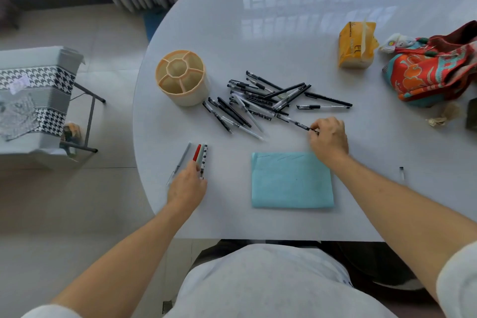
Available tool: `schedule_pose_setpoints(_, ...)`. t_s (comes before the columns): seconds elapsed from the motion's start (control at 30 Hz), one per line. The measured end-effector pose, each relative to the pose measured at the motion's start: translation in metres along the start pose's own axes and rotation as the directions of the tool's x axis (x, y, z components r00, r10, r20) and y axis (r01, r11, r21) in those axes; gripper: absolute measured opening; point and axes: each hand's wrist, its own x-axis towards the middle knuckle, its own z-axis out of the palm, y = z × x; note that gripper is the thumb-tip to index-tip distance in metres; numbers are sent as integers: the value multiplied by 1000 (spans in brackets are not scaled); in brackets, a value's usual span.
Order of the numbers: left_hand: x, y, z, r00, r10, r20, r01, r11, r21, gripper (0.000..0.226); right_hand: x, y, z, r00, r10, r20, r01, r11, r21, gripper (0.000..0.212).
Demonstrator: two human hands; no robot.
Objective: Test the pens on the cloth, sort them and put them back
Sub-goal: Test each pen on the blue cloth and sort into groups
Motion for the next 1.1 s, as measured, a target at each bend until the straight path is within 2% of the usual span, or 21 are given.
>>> schedule_pose_setpoints(0.1,4,-3,-2,1000,-23,-11,23,1000,10,21,-16,0,-5,1000,5,-18,0,955,297,3)
schedule_pose_setpoints(0.2,2,2,-3,1000,-14,-27,14,1000,10,25,-43,-5,-14,994,109,14,-98,819,566,12)
schedule_pose_setpoints(0.3,-3,22,-3,985,165,-41,-168,982,-86,28,-73,-11,-21,978,179,106,-199,648,735,12)
schedule_pose_setpoints(0.4,-12,59,-2,896,443,15,-434,883,-177,43,-101,-20,-24,970,130,204,-242,551,798,14)
schedule_pose_setpoints(0.47,-15,83,-1,833,548,78,-524,826,-209,47,-115,-25,-25,961,91,260,-268,531,804,14)
schedule_pose_setpoints(0.57,-16,104,1,758,630,172,-598,775,-203,24,-125,-30,-28,950,98,298,-311,416,855,12)
schedule_pose_setpoints(0.67,-18,114,3,730,634,253,-605,773,-192,14,-131,-31,-27,926,108,361,-377,274,885,7)
schedule_pose_setpoints(0.8,-22,119,13,690,655,308,-648,749,-140,17,-142,-28,-19,890,63,452,-447,317,836,15)
schedule_pose_setpoints(0.93,-20,122,18,690,691,216,-691,717,-88,19,-141,-32,-20,901,171,400,-434,309,846,18)
schedule_pose_setpoints(1.0,-14,116,18,725,666,175,-665,743,-72,17,-132,-22,-26,881,332,337,-420,222,880,18)
schedule_pose_setpoints(1.03,-9,109,18,754,636,164,-635,769,-66,18,-124,-12,-30,869,397,294,-400,215,891,17)
schedule_pose_setpoints(1.1,-2,95,16,789,594,157,-595,802,-43,18,-110,8,-39,876,428,222,-377,323,868,18)
